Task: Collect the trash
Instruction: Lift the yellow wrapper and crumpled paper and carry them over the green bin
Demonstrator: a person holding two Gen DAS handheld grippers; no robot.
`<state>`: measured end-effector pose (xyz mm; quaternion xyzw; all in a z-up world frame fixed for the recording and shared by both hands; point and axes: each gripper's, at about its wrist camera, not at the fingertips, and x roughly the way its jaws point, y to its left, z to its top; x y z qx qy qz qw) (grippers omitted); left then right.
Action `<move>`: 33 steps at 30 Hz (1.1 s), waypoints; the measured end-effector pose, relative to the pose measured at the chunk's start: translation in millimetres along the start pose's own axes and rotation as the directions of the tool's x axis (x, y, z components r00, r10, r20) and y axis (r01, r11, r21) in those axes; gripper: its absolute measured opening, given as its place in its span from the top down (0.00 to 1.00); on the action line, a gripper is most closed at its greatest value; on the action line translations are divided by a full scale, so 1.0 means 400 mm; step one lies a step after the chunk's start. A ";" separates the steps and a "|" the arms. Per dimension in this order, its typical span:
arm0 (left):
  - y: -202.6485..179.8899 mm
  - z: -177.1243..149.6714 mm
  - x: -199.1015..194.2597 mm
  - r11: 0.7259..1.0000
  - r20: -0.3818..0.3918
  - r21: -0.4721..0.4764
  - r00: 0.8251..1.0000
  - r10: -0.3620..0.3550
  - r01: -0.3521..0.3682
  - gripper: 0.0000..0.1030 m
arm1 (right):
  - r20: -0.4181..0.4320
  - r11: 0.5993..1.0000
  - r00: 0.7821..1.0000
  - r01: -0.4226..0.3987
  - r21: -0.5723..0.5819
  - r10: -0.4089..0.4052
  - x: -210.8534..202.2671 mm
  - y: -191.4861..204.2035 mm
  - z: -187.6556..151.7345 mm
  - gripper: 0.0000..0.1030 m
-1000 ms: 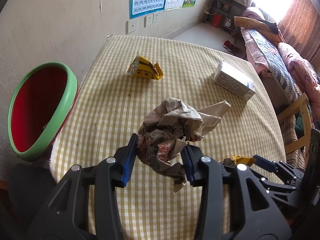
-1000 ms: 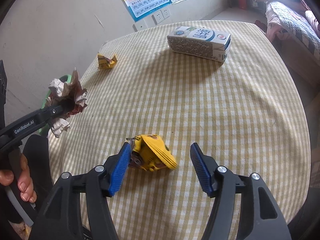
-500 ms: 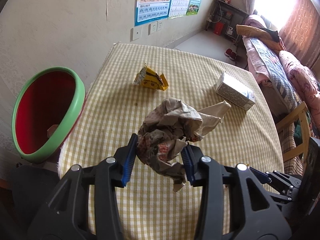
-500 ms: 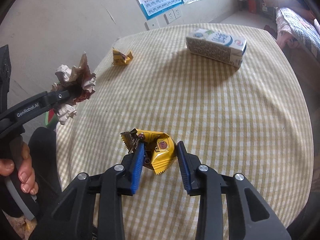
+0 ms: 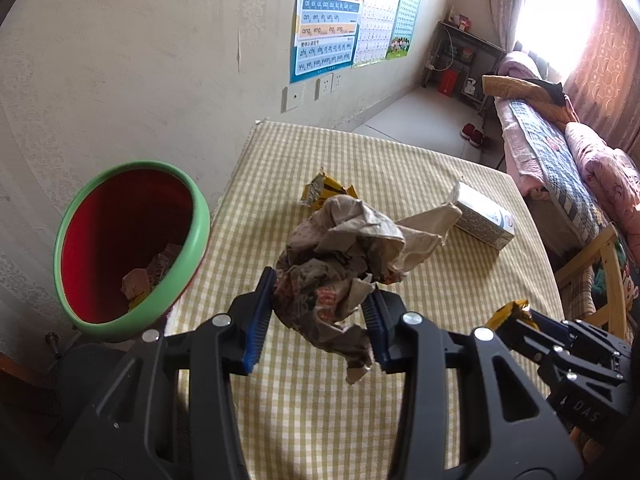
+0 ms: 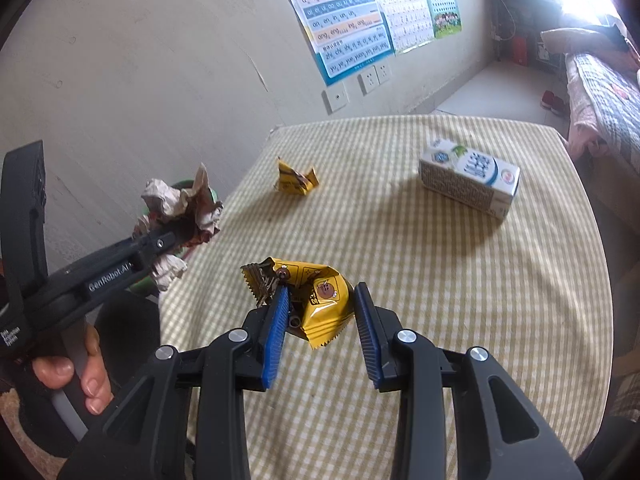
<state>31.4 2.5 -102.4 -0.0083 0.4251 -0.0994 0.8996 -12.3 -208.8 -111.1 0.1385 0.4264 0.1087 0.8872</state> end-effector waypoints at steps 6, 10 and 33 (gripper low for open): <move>0.020 0.007 -0.009 1.000 0.016 -0.012 1.000 0.017 -0.016 0.61 | 0.023 1.000 1.000 -0.009 -0.019 0.010 -0.007 0.028 0.031 0.68; 0.032 0.009 -0.016 1.000 0.023 -0.021 1.000 0.018 -0.017 0.61 | 0.023 0.999 1.000 -0.015 -0.031 0.015 -0.004 0.042 0.035 0.68; 0.074 0.016 -0.028 0.997 0.052 -0.044 0.996 0.071 -0.069 0.61 | 0.040 0.994 0.997 -0.058 -0.090 0.062 0.029 0.124 0.092 0.68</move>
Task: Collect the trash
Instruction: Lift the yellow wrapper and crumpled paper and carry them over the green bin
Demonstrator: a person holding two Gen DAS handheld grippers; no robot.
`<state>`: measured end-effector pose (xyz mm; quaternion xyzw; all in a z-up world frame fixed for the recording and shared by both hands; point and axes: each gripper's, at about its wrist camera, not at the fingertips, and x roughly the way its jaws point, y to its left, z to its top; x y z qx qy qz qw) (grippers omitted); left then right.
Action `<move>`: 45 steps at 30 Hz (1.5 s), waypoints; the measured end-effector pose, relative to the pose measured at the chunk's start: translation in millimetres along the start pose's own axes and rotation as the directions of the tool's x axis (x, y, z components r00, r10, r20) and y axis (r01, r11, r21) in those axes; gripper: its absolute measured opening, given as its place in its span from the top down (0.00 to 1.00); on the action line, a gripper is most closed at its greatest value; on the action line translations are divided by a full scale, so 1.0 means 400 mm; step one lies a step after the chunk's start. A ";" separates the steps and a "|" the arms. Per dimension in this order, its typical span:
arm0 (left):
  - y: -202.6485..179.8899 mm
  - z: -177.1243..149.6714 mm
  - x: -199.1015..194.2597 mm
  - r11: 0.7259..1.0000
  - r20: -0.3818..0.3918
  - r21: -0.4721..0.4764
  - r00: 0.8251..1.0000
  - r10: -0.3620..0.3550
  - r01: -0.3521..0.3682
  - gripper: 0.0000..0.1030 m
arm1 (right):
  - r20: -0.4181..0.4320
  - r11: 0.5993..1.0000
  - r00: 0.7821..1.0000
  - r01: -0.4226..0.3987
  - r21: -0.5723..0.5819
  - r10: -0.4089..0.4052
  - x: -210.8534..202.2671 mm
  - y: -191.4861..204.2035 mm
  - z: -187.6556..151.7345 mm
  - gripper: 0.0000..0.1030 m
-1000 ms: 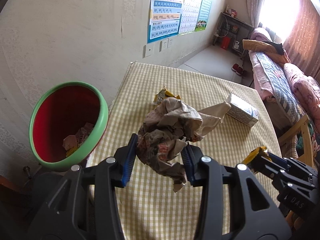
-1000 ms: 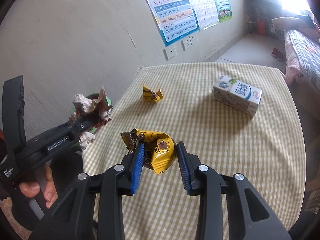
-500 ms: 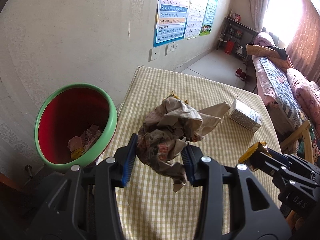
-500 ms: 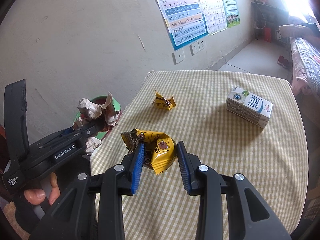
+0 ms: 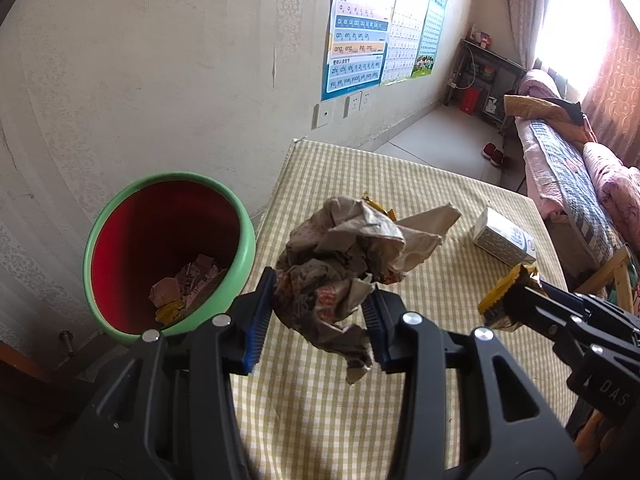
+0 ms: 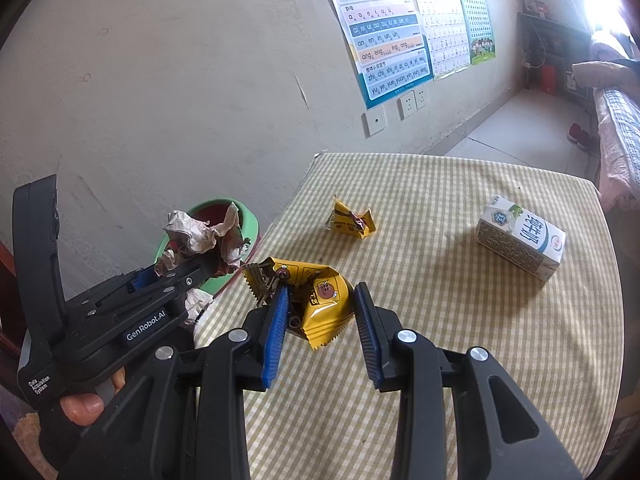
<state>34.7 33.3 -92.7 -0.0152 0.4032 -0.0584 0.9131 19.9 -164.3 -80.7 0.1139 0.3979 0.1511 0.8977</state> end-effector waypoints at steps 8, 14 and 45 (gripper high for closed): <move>0.031 0.004 -0.001 1.000 0.005 -0.024 1.000 0.017 -0.016 0.61 | -0.001 1.000 1.000 -0.015 -0.020 0.015 0.016 0.034 0.019 0.68; 0.045 0.006 0.001 0.999 0.007 -0.039 1.000 0.026 -0.026 0.61 | -0.009 0.999 1.000 -0.023 -0.034 0.023 0.032 0.051 0.025 0.68; 0.125 -0.002 0.027 0.992 -0.010 -0.120 0.999 0.043 -0.044 0.61 | -0.047 0.993 0.998 -0.052 -0.108 0.047 0.096 0.133 0.054 0.68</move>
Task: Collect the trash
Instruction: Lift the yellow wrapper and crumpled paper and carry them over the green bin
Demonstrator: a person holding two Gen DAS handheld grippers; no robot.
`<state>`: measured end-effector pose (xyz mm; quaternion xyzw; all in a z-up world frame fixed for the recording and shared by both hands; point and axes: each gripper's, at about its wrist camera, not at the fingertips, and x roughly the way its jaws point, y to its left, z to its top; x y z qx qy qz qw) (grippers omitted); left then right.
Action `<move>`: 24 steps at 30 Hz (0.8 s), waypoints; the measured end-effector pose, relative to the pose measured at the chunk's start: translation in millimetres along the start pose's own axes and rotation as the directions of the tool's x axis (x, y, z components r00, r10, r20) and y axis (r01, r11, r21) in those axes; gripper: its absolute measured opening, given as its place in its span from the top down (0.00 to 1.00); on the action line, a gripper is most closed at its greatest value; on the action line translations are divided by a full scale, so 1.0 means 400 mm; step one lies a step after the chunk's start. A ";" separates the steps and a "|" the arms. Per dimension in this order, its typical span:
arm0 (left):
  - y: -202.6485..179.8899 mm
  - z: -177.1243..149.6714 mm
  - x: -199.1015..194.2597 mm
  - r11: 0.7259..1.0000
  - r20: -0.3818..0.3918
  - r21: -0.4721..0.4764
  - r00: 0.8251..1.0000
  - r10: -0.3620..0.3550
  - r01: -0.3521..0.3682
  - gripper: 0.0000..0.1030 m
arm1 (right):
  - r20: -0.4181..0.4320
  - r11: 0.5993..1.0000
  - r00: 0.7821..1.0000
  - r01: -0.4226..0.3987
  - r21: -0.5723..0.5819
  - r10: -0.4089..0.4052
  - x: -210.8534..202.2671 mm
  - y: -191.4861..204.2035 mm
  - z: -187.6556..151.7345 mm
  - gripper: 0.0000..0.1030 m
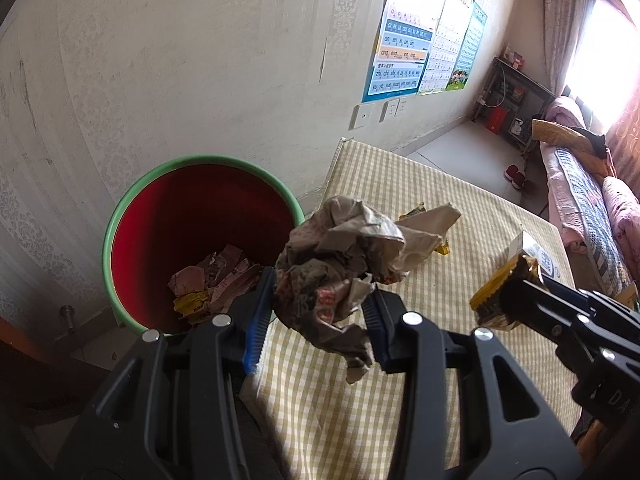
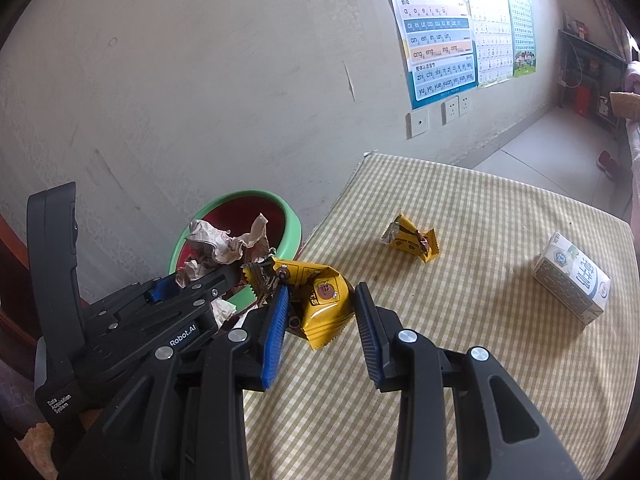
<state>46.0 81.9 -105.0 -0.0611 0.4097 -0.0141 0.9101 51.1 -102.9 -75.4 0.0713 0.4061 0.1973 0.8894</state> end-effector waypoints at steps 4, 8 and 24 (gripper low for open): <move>0.008 0.002 0.001 1.000 0.001 -0.010 1.000 0.003 -0.003 0.61 | -0.002 1.000 1.000 -0.002 -0.008 0.002 0.004 0.005 0.002 0.67; 0.014 0.005 -0.004 1.000 0.013 -0.012 1.000 0.018 -0.018 0.61 | -0.003 1.000 1.000 -0.004 -0.015 0.004 0.009 0.008 0.005 0.67; 0.113 0.028 -0.023 0.992 0.044 -0.077 0.993 0.106 -0.103 0.61 | -0.011 0.999 1.000 -0.023 -0.046 0.022 0.039 0.038 0.011 0.67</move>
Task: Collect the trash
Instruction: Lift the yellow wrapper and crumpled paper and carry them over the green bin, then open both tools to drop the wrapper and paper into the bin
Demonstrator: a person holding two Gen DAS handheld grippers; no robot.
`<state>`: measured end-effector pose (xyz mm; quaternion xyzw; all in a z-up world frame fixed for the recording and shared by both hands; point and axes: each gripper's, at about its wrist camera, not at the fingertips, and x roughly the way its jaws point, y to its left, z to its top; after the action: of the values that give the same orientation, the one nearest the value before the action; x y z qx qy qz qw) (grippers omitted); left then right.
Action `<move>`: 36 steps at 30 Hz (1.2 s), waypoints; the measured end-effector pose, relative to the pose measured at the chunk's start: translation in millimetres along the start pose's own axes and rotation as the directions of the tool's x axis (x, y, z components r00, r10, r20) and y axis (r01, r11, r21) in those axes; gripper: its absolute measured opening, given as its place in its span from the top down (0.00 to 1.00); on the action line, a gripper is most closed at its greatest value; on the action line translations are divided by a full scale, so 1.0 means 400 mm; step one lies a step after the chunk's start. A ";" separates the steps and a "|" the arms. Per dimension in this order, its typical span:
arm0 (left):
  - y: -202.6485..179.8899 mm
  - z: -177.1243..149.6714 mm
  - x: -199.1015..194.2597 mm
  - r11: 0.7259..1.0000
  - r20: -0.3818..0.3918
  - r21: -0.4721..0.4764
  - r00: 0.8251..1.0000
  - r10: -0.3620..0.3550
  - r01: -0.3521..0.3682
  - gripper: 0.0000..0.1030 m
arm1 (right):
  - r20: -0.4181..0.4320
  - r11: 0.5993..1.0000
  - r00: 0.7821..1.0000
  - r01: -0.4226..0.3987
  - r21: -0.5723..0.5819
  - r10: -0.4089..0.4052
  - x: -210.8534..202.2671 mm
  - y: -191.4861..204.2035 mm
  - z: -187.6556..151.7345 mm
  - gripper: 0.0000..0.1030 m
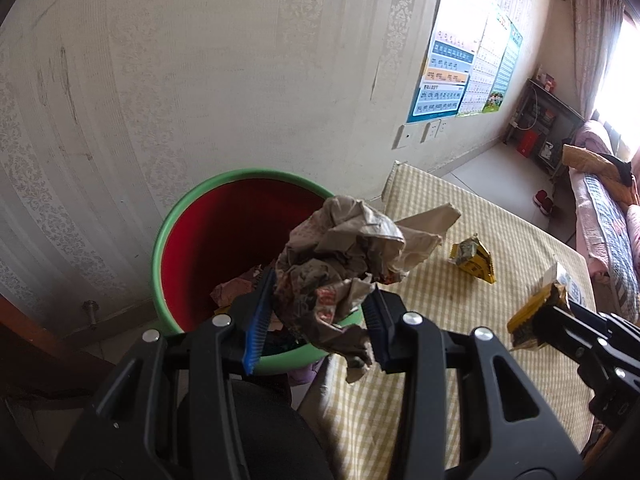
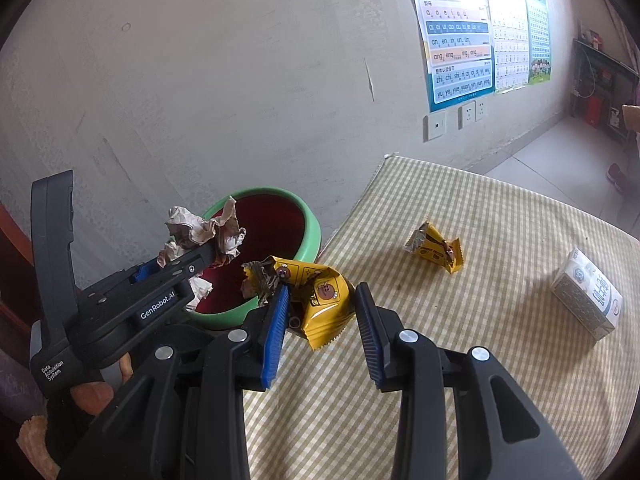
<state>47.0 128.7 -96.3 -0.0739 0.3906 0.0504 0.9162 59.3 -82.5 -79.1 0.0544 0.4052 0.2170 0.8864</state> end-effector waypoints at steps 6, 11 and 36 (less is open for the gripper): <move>0.030 0.014 0.002 0.999 0.011 0.010 0.999 0.033 -0.033 0.61 | 0.002 1.000 1.000 -0.014 -0.016 0.014 0.013 0.021 0.013 0.67; 0.061 0.023 0.007 0.998 0.014 0.002 0.998 0.065 -0.065 0.61 | 0.003 0.999 1.000 -0.028 -0.027 0.028 0.028 0.038 0.027 0.67; 0.179 0.076 0.074 0.988 0.000 -0.029 0.989 0.151 -0.151 0.61 | -0.018 0.993 0.997 -0.079 -0.085 0.077 0.135 0.127 0.104 0.66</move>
<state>78.1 205.6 -103.8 -0.0572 0.3933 0.1252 0.9091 104.1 -10.3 -75.2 0.0304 0.3995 0.2691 0.8758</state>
